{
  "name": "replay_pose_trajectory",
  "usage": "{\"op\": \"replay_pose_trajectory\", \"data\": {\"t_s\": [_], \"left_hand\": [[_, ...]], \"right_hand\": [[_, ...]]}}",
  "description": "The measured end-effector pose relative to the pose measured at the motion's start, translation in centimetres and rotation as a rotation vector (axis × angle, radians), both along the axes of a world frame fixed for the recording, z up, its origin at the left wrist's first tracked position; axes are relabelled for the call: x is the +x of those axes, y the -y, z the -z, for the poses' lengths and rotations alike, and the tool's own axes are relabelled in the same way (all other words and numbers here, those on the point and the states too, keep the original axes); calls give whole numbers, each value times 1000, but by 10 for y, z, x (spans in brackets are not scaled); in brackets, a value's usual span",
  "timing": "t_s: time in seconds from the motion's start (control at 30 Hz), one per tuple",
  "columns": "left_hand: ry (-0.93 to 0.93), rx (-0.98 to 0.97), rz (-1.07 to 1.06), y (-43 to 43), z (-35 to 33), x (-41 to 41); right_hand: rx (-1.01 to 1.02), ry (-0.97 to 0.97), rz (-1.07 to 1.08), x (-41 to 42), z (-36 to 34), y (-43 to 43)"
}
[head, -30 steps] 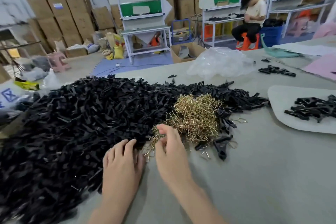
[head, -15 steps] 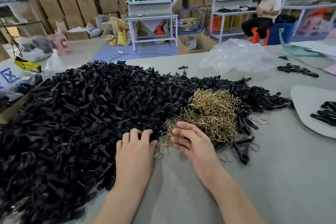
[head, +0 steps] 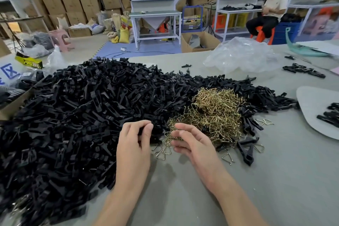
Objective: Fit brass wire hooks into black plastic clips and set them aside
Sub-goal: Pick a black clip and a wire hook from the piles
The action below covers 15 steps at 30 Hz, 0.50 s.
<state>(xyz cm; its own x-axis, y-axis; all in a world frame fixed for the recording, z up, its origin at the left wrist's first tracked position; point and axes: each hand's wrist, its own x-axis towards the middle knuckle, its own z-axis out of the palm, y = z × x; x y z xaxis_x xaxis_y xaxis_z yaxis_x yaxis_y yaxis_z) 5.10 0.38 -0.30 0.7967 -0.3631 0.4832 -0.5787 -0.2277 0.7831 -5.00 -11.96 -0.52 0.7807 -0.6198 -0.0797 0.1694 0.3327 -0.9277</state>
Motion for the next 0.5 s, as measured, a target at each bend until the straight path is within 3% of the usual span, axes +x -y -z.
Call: {"op": "replay_pose_trajectory", "data": {"t_s": [0.1,0.27,0.37,0.5], "left_hand": [[-44,-127,145,1,-10,-8],[222,93,309,8,2,-24],[151,25,323,9,3,-27],[-56,-212,239,9,-5,-31]], "right_hand": [[73,25,-109,2,0,-8],[302,66,-299,-4,-1,-9],[347,133,-318,-9,-2,-1],[290,112,-294,-3,-4,-1]]}}
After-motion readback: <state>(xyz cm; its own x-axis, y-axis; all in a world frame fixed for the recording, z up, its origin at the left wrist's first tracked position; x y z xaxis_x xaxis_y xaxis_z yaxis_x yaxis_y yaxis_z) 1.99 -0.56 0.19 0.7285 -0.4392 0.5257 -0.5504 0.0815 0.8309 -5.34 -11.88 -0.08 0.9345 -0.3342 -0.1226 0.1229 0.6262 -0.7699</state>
